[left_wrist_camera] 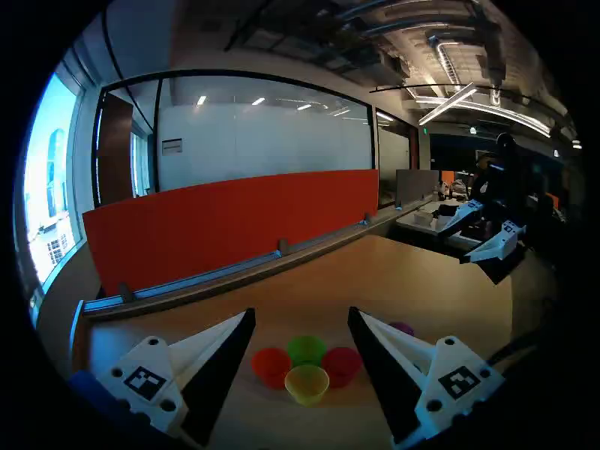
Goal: Pour water
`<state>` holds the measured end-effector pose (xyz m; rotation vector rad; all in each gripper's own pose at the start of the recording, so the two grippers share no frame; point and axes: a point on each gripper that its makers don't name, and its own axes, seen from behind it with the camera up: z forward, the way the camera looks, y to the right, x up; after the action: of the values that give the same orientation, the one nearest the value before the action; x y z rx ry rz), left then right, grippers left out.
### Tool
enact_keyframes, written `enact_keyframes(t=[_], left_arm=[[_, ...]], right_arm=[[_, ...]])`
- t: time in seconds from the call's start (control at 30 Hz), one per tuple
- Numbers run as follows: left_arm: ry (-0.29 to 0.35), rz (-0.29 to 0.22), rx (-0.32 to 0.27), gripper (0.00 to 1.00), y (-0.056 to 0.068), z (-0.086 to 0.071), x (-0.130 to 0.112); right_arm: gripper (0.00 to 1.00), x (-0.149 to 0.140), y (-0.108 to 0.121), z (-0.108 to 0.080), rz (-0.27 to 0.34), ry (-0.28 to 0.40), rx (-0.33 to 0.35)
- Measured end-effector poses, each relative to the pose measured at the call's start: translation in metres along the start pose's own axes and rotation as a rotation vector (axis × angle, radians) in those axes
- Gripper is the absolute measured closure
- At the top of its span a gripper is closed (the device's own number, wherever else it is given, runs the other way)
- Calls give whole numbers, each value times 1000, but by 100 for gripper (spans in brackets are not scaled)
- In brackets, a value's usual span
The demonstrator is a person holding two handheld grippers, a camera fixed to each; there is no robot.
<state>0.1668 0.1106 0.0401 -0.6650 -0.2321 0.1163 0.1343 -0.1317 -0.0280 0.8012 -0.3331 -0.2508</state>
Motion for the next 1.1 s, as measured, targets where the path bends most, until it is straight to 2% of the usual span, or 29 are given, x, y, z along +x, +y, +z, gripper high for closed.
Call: enact_keyframes(t=[0.3, 0.8, 1.1], left_arm=[[-29, 14, -13, 8, 4, 4, -16], [-72, 29, -33, 8, 2, 11, -34], [-109, 42, -43, 8, 6, 18, -53]], right_arm=[[0, -13, -11, 7, -16, -38, 34], [0, -34, -21, 20, -30, -109, 75], [0, -55, -29, 28, -20, -148, 105]])
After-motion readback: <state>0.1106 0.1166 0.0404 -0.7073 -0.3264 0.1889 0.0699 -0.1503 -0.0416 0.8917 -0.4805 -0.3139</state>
